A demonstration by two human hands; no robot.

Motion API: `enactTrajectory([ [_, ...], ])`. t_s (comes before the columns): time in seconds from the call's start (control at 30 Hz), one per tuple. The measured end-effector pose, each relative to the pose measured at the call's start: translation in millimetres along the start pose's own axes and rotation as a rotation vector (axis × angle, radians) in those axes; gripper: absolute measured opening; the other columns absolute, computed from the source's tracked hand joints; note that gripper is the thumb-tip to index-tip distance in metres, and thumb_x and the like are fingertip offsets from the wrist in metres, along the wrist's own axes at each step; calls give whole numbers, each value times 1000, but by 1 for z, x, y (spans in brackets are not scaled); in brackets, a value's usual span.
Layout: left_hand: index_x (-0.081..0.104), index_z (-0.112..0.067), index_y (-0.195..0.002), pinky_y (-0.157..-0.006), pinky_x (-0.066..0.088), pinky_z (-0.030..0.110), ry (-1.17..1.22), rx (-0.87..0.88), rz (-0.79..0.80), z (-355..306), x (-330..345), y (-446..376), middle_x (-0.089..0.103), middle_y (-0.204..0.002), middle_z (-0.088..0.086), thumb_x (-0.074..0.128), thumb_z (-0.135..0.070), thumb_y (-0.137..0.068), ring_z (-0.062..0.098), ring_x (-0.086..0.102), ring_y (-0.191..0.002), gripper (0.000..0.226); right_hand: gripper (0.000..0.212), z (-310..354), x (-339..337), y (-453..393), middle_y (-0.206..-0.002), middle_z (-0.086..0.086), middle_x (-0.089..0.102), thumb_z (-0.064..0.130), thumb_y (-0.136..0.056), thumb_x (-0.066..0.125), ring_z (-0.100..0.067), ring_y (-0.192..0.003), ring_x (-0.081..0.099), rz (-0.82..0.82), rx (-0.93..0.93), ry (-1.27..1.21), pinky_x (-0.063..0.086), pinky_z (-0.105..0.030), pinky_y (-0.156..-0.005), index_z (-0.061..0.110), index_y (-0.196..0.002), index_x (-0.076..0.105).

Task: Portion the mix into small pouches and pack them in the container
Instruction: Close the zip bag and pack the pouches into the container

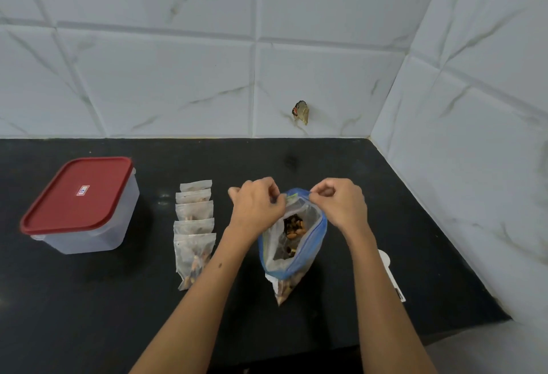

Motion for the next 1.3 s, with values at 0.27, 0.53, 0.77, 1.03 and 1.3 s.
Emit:
enactTrajectory([
  [0.27, 51, -13, -111, -72, 42, 23, 251, -233, -75, -1, -8, 5, 57, -99, 0, 65, -51, -83, 10, 54, -87, 49, 32, 4, 5, 12, -106, 4, 67, 36, -83, 70, -12, -90, 64, -165, -13, -31, 53, -34, -80, 23, -112, 64],
  [0.53, 65, -5, -97, -72, 60, 35, 782, -646, 627, 16, -4, 44, 68, -90, 12, 68, -25, -88, 17, 67, -70, 23, 25, -20, 9, 49, -104, -14, 68, 21, -84, 72, -24, -88, 69, 382, 660, -490, 60, -38, -71, 7, -99, 58],
  [0.77, 53, -12, -76, -57, 60, 31, 581, -511, 201, 8, -1, 49, 67, -77, 10, 67, -6, -81, 15, 69, -61, 16, 19, -14, 15, 50, -88, -5, 65, 3, -78, 71, -15, -75, 61, -91, 419, 15, 51, -25, -59, 16, -79, 57],
  [1.03, 50, -18, -76, -61, 62, 38, 584, -481, 121, 1, 6, 60, 69, -77, 6, 72, -23, -81, 14, 71, -62, 23, 44, 6, 14, 62, -109, -4, 42, 14, -81, 73, -14, -87, 49, -31, 356, 59, 44, -27, -70, 18, -121, 55],
  [1.3, 57, -17, -79, -54, 56, 28, 222, -365, 172, -2, 8, 60, 64, -70, -2, 72, -33, -79, 10, 64, -61, 22, 40, 8, 11, 67, -101, -4, 55, 2, -74, 74, -17, -88, 56, -171, 280, 109, 50, -29, -73, 17, -101, 48],
])
Point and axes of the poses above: each hand's wrist, its own y-axis away from the middle knuckle, its own x-axis out of the palm, z = x × y, the point moved 2 cm from there along -y, towards the middle knuckle
